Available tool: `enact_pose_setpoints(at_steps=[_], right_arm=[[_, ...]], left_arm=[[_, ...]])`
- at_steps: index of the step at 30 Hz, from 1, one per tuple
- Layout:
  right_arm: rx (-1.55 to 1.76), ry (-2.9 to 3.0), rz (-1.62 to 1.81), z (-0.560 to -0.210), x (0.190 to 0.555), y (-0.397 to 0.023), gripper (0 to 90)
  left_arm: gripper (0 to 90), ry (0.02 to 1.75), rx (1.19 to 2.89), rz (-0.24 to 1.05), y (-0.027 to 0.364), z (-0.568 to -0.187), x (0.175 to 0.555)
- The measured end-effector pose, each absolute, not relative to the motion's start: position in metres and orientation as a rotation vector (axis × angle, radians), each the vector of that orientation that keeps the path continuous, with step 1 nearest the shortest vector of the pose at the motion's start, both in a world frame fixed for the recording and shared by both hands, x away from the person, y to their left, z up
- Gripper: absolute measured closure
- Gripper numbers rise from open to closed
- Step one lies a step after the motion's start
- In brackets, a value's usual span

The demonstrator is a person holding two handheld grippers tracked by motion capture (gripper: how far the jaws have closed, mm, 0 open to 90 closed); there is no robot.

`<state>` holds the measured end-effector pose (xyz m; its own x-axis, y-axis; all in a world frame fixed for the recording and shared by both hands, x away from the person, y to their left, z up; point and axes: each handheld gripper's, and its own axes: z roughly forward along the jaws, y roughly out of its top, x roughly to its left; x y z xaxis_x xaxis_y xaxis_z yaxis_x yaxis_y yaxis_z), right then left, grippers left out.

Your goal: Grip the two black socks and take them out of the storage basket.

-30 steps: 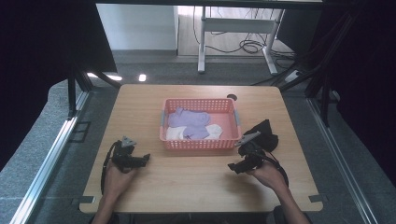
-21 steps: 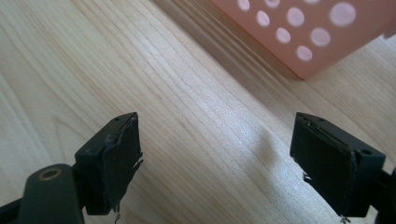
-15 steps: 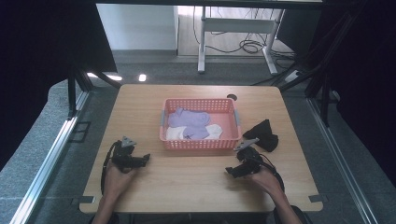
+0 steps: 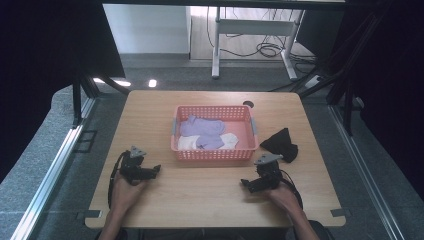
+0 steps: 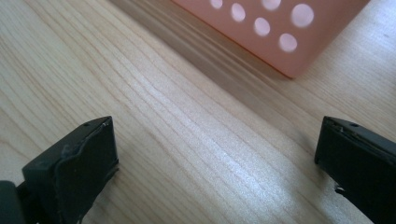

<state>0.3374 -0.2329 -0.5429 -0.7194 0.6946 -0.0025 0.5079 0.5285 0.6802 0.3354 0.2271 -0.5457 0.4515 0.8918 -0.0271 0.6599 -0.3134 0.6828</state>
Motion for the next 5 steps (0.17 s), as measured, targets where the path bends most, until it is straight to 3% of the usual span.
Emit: enact_pose_setpoints(at_steps=[5], right_arm=[[1.0,2.484,1.001,-0.5443,0.3371,-0.2341,0.0]], left_arm=[[12.3,1.292,2.076,0.477,0.2271,-0.5458,0.3354]])
